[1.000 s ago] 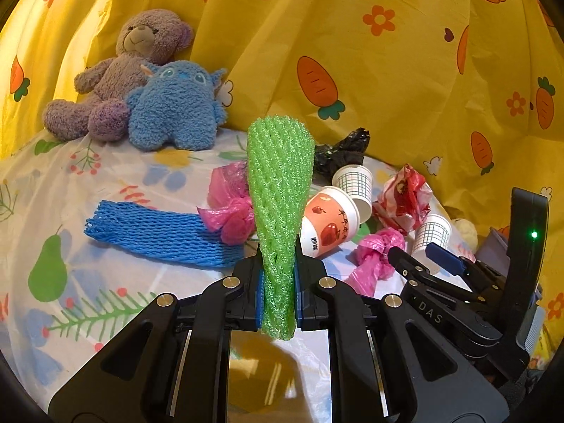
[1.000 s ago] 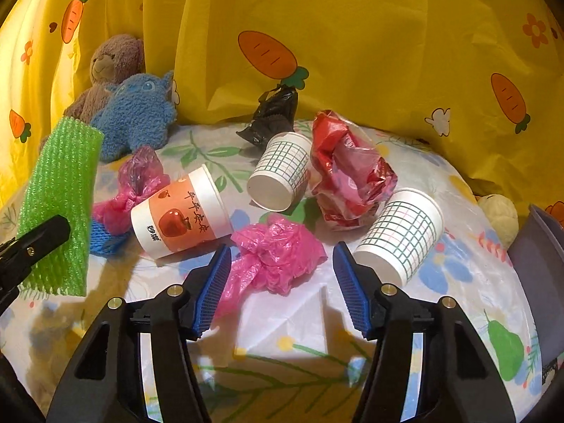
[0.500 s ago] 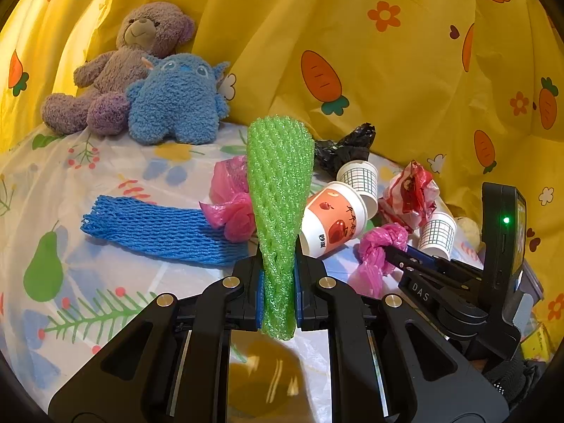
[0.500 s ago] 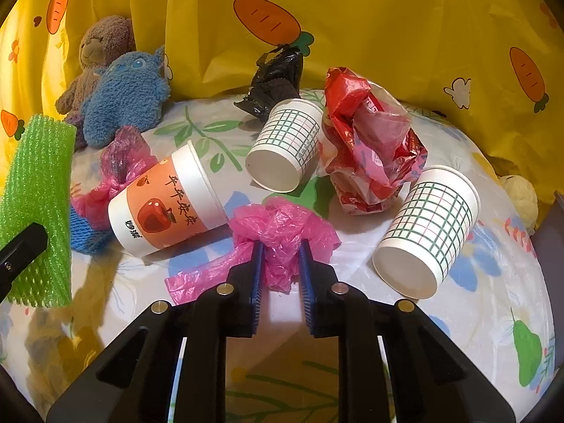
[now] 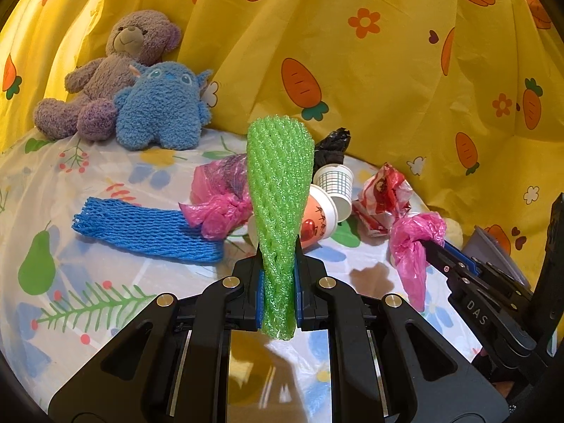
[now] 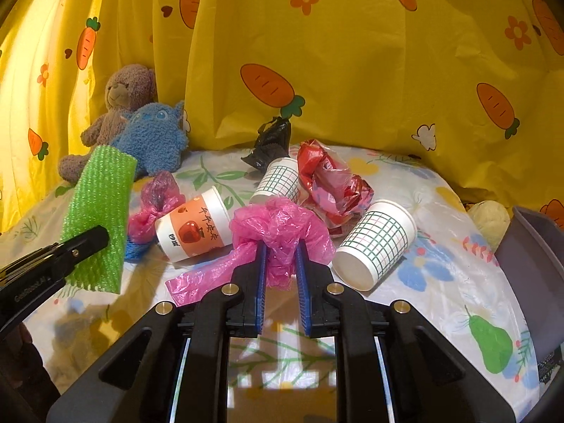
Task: Collect trash
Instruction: 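Carry the green net and pink bag toward the grey bin with both grippers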
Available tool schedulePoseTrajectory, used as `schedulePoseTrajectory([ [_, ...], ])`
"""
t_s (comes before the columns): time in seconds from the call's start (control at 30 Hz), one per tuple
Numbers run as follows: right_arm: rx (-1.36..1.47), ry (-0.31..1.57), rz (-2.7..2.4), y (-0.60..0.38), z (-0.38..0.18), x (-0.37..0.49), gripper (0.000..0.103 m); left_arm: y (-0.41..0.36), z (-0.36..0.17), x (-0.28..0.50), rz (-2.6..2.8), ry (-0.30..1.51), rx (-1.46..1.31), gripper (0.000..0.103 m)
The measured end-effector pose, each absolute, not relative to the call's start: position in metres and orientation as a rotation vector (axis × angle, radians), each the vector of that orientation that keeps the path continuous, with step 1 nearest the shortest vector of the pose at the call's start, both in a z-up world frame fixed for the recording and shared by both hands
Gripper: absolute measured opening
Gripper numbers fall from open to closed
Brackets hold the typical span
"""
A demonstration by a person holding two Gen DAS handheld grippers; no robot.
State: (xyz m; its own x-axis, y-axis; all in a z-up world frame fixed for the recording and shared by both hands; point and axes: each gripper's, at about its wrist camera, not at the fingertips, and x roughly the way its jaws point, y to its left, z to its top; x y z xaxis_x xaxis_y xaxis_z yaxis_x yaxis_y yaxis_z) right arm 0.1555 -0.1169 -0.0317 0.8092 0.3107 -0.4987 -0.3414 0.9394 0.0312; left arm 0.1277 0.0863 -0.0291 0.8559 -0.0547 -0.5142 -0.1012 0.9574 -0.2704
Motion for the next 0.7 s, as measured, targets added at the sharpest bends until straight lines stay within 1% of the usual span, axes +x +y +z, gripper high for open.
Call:
schedulePoseTrajectory([
  [0.33,-0.037,0.463,0.333,-0.152,-0.020,0.125,0.017,0.047,-0.015,0.116,-0.062,0.518,-0.250,0.012],
  [0.7,-0.014,0.424,0.269,-0.198,-0.010,0.110,0.017,-0.010,-0.010,0.120,-0.168,0.526,-0.178,0.012],
])
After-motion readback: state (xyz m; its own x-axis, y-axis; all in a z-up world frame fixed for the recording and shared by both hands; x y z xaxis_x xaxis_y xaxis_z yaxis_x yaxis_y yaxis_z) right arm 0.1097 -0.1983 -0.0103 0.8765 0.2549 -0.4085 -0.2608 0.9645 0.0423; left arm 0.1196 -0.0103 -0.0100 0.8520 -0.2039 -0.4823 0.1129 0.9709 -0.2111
